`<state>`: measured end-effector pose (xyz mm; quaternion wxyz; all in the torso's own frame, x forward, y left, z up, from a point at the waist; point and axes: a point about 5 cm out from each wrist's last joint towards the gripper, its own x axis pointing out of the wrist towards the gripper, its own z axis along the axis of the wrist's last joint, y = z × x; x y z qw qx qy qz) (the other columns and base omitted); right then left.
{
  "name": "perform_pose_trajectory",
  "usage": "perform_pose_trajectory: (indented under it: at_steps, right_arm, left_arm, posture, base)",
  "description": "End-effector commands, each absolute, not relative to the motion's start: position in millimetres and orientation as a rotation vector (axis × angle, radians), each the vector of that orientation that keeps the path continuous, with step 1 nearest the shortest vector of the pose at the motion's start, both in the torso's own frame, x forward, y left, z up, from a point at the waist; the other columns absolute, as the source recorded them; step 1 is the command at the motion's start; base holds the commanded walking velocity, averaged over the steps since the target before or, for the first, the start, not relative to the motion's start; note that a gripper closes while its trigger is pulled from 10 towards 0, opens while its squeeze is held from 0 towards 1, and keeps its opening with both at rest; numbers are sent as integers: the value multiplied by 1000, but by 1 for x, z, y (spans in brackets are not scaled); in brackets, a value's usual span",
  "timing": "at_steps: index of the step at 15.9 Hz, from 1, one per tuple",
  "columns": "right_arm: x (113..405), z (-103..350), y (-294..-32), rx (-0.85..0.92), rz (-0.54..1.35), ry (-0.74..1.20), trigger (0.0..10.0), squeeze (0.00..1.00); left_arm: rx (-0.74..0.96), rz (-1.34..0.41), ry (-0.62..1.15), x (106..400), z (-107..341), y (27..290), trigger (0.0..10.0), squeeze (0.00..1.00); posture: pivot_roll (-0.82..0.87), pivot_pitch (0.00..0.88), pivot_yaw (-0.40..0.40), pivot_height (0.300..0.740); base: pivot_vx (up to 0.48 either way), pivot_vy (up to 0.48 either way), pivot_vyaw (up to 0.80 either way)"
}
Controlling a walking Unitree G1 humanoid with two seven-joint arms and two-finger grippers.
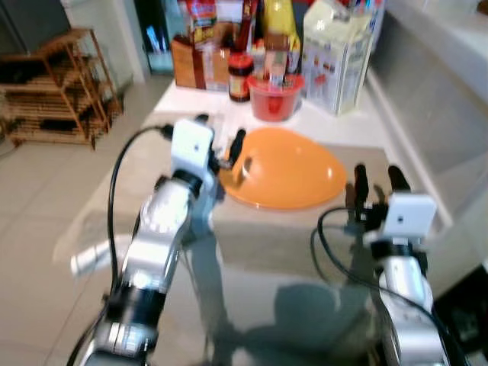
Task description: Setting the table
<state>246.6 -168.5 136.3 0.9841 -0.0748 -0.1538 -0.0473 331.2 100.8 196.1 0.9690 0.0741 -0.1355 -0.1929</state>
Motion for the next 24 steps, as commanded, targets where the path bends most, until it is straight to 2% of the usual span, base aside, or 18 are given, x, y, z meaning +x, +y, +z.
perform_pose_trajectory:
  at_steps: [1,4,5,9,15,16,17,24]
  right_arm:
    - [247,137,-174,-163,-107,-307,10000,0]
    - [248,136,-172,-160,-100,-304,10000,0]
    - [248,136,-172,-159,-102,-302,10000,0]
    - [246,135,-174,-162,-113,-296,10000,0]
    - [245,135,-176,-168,-116,-291,10000,0]
    - [245,134,-175,-167,-116,-291,10000,0]
    - [245,135,-174,-166,-114,-292,10000,0]
    - [245,136,-176,-174,-113,-289,10000,0]
  left_arm:
    - [160,-412,-251,337,200,95,10000,0]
    - [146,-478,-197,351,205,89,10000,0]
    - [161,-480,-190,358,207,89,10000,1000]
    - [162,-482,-161,372,213,88,10000,1000]
    - [113,-613,-117,364,205,77,10000,1000]
    - [112,-618,-136,364,206,77,7686,773]
    - [90,-613,-150,363,205,78,0,0]
    - [151,-667,-147,365,203,79,0,0]
  posture:
    - [-24,0,27,722]
    - [-23,0,30,722]
    - [-30,0,37,722]
    - [-44,0,46,722]
    - [-44,0,43,722]
    - [-38,0,41,722]
    - [-36,0,40,722]
    - [-43,0,37,722]
  base:
    - [0,0,0]
    - [0,0,0]
    - [0,0,0]
    - [0,0,0]
    - [0,0,0]
    - [0,0,0]
    - [0,0,0]
    - [0,0,0]
